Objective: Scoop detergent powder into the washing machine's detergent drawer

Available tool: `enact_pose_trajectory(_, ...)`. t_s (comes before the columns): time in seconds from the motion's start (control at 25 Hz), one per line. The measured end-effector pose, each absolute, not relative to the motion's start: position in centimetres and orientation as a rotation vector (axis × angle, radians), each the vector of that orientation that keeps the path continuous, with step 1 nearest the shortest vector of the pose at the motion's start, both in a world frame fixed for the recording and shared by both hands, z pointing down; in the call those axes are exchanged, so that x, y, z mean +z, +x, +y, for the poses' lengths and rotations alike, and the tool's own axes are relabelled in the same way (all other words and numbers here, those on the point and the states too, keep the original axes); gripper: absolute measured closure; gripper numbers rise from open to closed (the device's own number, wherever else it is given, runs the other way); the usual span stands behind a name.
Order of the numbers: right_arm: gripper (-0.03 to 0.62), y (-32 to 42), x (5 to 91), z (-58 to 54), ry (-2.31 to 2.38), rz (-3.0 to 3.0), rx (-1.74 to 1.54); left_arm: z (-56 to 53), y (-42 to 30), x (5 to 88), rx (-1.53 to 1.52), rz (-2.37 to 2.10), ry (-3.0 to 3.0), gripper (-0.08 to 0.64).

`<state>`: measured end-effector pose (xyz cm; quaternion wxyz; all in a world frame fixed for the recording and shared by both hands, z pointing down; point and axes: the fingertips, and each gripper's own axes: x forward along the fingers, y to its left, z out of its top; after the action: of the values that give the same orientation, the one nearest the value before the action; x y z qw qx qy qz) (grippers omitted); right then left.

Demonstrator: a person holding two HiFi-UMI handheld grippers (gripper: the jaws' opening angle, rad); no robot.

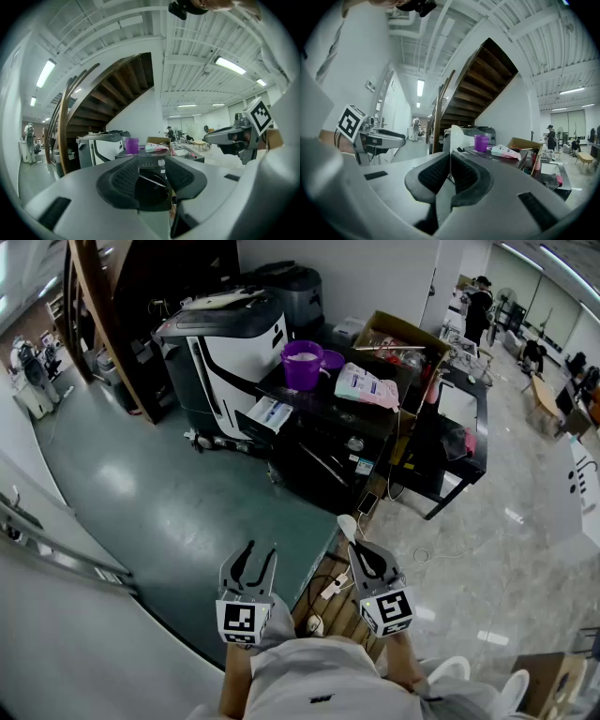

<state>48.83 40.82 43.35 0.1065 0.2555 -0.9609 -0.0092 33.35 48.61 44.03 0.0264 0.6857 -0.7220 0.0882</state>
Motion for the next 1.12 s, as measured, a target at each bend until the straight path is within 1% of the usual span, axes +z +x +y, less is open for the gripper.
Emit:
enact_pose_trajectory(0.24,0.584,48.8,44.1,42.5,0.755,-2.851,0.044,49.6,34.5,44.6,0.270,-2.215,2.132,0.371)
enact_pose_trajectory(0.4,0.584,47.0,44.2,41.9,0.716,-2.864,0.053,48.9,33.4,44.5,0.270,-2.211,2.134,0.371)
enact_pose_trajectory(0.72,0.584,40.3,44.7,37.7,0.695,-2.822,0.054,44.6,27.1,45.0,0.264,-2.206,2.121,0.374)
enact_pose_trajectory(1.12,0.584,32.5,41.3,34.5,0.794,-2.766,0.072,40.3,18.7,41.5,0.251,-2.125,2.194,0.382)
